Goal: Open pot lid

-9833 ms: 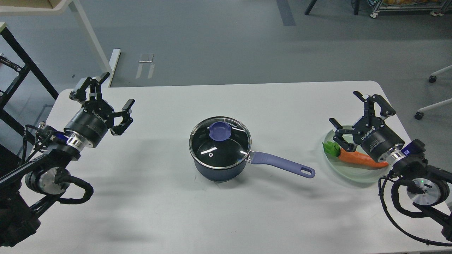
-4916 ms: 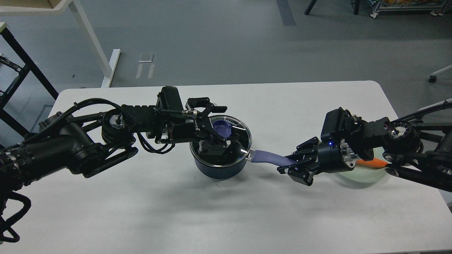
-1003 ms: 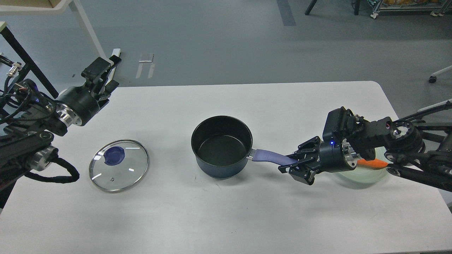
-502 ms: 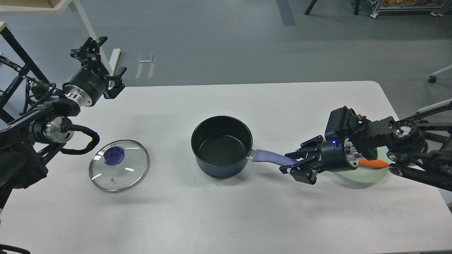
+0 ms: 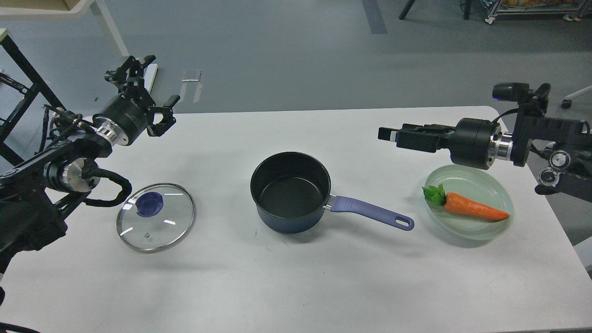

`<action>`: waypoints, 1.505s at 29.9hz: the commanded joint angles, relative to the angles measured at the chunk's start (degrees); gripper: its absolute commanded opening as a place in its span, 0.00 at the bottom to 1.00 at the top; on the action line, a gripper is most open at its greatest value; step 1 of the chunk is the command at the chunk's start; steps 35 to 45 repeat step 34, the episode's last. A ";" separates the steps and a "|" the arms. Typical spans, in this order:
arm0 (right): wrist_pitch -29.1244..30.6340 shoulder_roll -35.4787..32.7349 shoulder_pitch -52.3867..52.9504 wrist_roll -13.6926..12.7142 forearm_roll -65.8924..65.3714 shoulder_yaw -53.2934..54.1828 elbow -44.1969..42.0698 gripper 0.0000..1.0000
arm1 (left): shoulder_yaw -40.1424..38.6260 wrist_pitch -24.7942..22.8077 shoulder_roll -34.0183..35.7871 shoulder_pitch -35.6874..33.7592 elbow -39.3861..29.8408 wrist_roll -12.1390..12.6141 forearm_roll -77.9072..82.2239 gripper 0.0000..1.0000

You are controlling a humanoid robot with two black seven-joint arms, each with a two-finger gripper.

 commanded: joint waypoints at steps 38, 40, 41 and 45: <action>23.41 12.41 -31.39 0.02 56.07 32.83 -20.27 0.99 | -3.51 -1.63 -3.67 4.80 -0.71 -0.78 0.65 0.99; 23.41 12.41 -31.39 0.02 56.07 32.83 -20.27 0.99 | -3.51 -1.63 -3.67 4.80 -0.71 -0.78 0.65 0.99; 23.41 12.41 -31.39 0.02 56.07 32.83 -20.27 0.99 | -3.51 -1.63 -3.67 4.80 -0.71 -0.78 0.65 0.99; 23.41 12.41 -31.39 0.02 56.07 32.83 -20.27 0.99 | -3.51 -1.63 -3.67 4.80 -0.71 -0.78 0.65 0.99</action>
